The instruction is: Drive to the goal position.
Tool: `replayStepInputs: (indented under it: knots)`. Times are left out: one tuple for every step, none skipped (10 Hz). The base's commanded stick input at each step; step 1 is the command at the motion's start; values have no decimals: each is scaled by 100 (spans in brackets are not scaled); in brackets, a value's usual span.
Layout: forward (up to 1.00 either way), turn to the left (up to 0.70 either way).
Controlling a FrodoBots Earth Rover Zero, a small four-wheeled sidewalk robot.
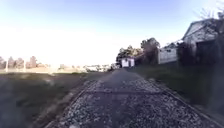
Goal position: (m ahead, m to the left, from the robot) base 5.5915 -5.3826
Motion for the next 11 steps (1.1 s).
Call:
replayStepInputs:
  knots:
    - [70, 0]
    - [70, 0]
    - [70, 0]
    - [70, 0]
    - [70, 0]
    - [70, 0]
    - [70, 0]
    - [70, 0]
    - [70, 0]
    - [70, -2]
    - [70, -2]
